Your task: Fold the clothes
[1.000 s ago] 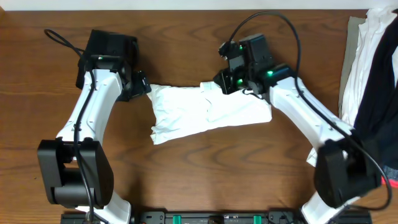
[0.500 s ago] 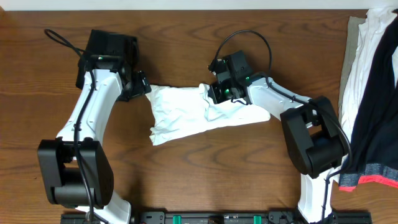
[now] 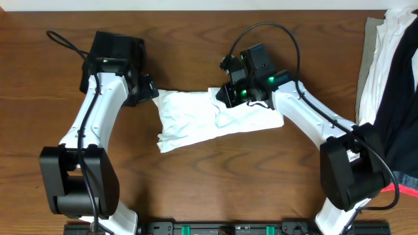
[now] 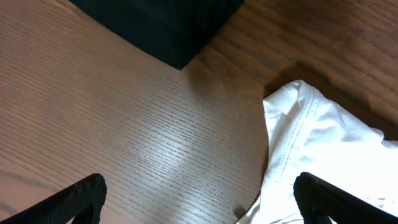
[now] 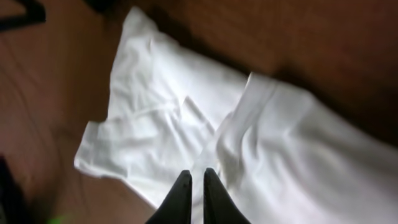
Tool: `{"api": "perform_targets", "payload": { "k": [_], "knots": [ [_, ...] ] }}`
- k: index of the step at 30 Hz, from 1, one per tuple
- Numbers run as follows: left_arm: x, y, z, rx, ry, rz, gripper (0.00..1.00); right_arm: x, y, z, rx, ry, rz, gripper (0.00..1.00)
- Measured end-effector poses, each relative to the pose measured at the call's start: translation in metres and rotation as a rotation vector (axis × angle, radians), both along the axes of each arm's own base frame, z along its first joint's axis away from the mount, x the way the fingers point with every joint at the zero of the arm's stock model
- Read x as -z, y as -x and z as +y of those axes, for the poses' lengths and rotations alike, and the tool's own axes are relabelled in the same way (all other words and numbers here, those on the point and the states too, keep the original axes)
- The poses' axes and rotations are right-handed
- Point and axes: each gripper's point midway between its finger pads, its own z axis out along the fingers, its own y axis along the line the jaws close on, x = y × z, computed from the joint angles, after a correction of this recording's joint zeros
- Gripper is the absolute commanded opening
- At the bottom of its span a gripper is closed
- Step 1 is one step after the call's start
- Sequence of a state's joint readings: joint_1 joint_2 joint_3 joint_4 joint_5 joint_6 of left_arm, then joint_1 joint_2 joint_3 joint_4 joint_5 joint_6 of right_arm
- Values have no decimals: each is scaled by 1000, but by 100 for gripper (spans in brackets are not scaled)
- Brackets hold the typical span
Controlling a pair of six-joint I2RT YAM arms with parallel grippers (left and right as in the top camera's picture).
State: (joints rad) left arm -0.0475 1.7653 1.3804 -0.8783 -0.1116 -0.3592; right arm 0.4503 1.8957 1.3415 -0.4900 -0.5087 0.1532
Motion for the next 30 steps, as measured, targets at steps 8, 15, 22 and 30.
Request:
{"api": "perform_targets", "payload": {
  "k": [8,15,22,30],
  "knots": [
    [0,0,0,-3,1,0,98,35,44,13,-70,53,97,6],
    [0,0,0,-3,1,-1,98,71,75,9,-95,170,109,11],
    [0,0,0,-3,1,-1,98,88,74,8,-85,179,48,13],
    [0,1,0,-3,0,5,98,68,76,15,-108,120,77,20]
  ]
}}
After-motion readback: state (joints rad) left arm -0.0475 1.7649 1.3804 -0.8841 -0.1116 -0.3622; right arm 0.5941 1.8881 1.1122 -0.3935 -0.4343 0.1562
